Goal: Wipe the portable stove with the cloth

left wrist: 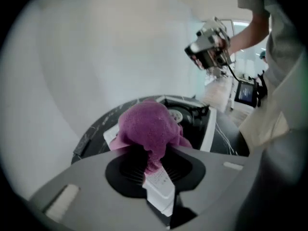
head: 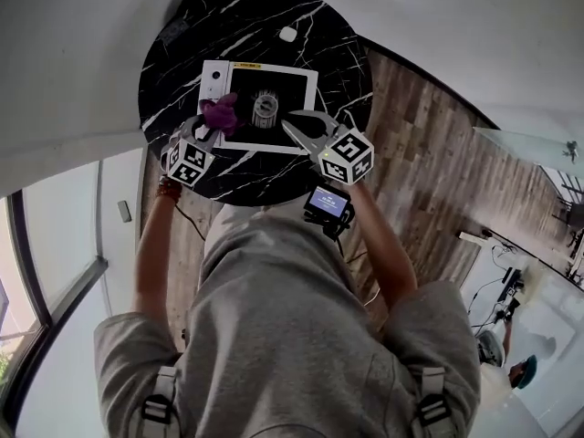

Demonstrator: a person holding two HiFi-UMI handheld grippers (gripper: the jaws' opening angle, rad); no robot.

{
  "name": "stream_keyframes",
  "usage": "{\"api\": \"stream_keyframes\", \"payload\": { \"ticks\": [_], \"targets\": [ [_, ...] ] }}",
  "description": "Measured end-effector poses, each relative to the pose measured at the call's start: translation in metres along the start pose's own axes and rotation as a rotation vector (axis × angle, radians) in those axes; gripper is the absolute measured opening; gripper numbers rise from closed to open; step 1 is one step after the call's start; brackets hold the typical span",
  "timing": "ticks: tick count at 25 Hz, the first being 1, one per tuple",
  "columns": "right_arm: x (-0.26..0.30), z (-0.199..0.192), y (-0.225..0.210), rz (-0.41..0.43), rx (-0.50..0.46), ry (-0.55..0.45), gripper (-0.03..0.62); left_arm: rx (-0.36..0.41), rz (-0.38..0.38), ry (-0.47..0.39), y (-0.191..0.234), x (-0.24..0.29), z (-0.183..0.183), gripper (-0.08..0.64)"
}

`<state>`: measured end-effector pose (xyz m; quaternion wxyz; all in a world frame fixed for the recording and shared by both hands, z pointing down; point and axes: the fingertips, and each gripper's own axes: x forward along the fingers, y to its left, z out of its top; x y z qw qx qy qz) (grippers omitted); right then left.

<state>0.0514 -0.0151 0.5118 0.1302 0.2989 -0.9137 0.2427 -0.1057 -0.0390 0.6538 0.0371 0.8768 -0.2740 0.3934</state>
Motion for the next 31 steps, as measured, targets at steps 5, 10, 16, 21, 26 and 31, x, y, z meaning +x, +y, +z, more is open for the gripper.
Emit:
{"api": "stream_keyframes", "payload": {
  "ticks": [5, 10, 16, 21, 26, 31],
  "targets": [
    [-0.009, 0.040, 0.001, -0.134, -0.167, -0.086, 0.011, -0.240, 0.336, -0.435, 0.048, -0.087, 0.093, 0.091],
    [-0.009, 0.058, 0.011, -0.208, -0.233, -0.132, 0.009, -0.339, 0.435, -0.583, 0.056, -0.119, 0.130, 0.092],
    [-0.011, 0.057, 0.014, -0.206, -0.238, -0.128, 0.011, -0.260, 0.390, -0.605, 0.040, -0.115, 0.156, 0.092],
    [-0.013, 0.053, 0.015, -0.217, -0.239, -0.121, 0.011, -0.260, 0.359, -0.557, 0.031, -0.114, 0.158, 0.092],
    [-0.010, 0.055, 0.021, -0.207, -0.268, -0.115, 0.009, -0.260, 0.348, -0.549, 0.027, -0.114, 0.160, 0.093],
    [-0.009, 0.057, 0.023, -0.203, -0.295, -0.111, 0.011, -0.227, 0.342, -0.548, 0.025, -0.111, 0.164, 0.094]
  ]
}}
